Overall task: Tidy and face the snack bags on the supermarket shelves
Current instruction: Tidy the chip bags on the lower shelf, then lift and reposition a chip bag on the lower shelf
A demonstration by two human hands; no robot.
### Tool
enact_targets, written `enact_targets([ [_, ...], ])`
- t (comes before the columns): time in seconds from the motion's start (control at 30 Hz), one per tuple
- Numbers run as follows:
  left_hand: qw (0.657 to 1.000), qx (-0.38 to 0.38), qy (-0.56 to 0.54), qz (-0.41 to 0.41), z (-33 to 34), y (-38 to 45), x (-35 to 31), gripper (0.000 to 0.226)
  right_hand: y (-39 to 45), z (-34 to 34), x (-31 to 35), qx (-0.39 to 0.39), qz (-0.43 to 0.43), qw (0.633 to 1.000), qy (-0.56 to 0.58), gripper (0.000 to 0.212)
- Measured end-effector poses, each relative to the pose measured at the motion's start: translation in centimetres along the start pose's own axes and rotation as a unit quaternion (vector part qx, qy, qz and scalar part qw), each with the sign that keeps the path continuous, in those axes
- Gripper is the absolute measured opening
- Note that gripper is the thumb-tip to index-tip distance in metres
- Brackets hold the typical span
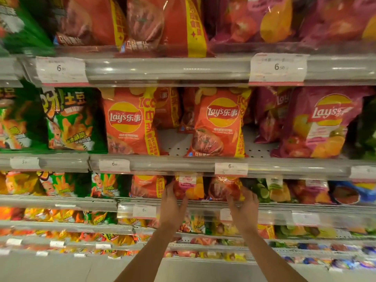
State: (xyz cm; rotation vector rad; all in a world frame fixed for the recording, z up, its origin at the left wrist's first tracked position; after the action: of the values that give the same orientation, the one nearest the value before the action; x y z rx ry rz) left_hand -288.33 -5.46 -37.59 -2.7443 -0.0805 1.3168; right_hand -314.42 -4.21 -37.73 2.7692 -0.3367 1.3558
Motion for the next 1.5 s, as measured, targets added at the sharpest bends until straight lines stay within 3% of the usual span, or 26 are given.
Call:
enact_targets([
  [0.13, 0.998, 0.035, -0.036, -0.030, 0.3, 2.9, -0.4, 0.090, 3.4, 0.2, -0.2, 0.073, 0.044, 0.996, -0.009, 0.091],
  [0.23, 0.993, 0.060, -0.087, -0.050, 0.4, 5.1, 0.0, 0.088, 5.8, 0.8, -1.0, 0.127, 0.082, 0.988, 0.018, 0.112],
  [0.47, 0.988, 0.097, -0.106, -0.054, 1.2, 7.6, 1.5, 0.048, 8.7, 3.0, -2.1, 0.211, 0.110, 0.970, 0.041, 0.110],
  [0.57, 0.984, 0.095, -0.131, -0.072, 1.2, 8.0, 1.9, 0.056, 9.0, 3.3, -2.0, 0.234, 0.111, 0.965, 0.046, 0.130],
  [0.7, 0.980, 0.104, -0.138, -0.102, 1.2, 7.9, 2.5, 0.069, 8.8, 3.1, -1.9, 0.210, 0.128, 0.969, 0.016, 0.097],
  [0.77, 0.978, 0.106, -0.140, -0.112, 1.1, 7.8, 2.5, 0.084, 8.6, 2.9, -1.7, 0.192, 0.132, 0.972, 0.006, 0.091],
  [1.23, 0.974, 0.073, -0.178, -0.120, 0.3, 6.8, 1.7, 0.083, 6.3, -0.3, 0.7, 0.075, 0.110, 0.988, -0.075, 0.090],
  [1.5, 0.976, 0.068, -0.165, -0.125, 0.5, 6.7, 1.0, 0.068, 5.3, -2.6, 0.8, 0.092, 0.063, 0.994, -0.010, 0.082],
])
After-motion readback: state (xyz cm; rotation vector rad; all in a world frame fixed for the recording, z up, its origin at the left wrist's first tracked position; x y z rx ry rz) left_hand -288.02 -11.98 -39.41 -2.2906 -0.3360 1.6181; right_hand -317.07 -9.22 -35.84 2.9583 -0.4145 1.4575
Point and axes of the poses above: each hand's wrist, its own y-axis towards the middle knuckle, its own z-axis out of the palm, x = y × z, the point moved 7 cm from there along y, towards the middle knuckle, and after that the axes turned 13 degrees about x, right-handed, at the moved point
